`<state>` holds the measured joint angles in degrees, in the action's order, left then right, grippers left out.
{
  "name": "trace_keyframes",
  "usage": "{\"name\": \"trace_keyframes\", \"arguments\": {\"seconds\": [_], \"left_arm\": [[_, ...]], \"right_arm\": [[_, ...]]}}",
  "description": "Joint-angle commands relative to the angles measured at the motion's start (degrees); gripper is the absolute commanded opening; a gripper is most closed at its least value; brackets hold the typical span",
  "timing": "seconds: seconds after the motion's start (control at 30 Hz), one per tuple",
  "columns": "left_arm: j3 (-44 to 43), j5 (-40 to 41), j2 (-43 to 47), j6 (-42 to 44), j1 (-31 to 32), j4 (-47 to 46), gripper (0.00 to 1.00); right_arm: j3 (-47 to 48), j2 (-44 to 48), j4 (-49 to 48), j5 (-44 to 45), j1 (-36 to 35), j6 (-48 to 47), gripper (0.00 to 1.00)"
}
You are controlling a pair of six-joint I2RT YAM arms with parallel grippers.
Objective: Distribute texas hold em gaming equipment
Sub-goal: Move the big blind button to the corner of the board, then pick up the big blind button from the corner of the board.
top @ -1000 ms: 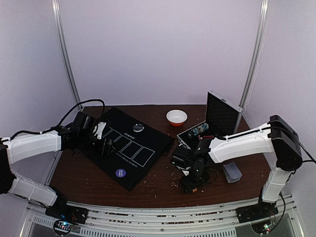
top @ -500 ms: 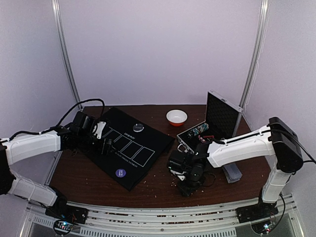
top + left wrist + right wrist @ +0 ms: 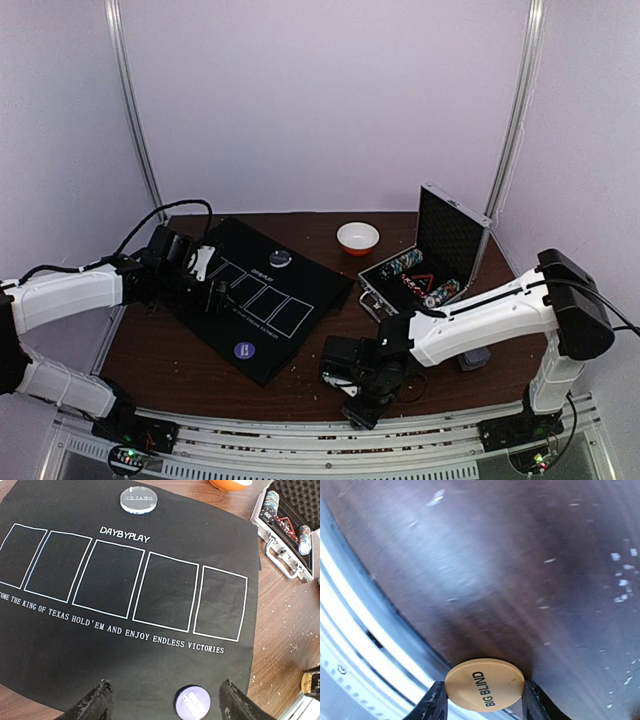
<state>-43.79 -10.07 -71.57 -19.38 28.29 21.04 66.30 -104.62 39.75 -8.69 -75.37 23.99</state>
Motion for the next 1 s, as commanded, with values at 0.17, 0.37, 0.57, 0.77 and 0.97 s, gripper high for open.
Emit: {"name": "trace_keyframes", "arguments": {"seconds": [0.17,0.37,0.57,0.77,0.97], "left_arm": [[-1.56,-0.08,1.09,0.52,0.42,-1.65,0.75],[-1.30,0.19,1.31,0.32,0.42,-1.70,0.75],[-1.36,0.62,1.14,0.56,0.53,-1.64,0.75],[-1.39,0.36,1.12,0.73,0.55,-1.64,0.75],[-1.30,0.45,0.99,0.61,0.59,-1.70,0.75]], "right_arm": [[1.29,-2.45,2.67,-4.04,-3.53,1.16,0.41],[2.69,-3.19,2.63,-3.68,-4.92,0.84,0.41],[4.61,-4.62,2.56,-1.85,-5.99,0.78,0.40],[5.11,-5.55,3.32,-3.33,-7.05,0.39,0.48],[4.63,-6.01,3.14,-4.89,-7.55,0.61,0.61]]}}
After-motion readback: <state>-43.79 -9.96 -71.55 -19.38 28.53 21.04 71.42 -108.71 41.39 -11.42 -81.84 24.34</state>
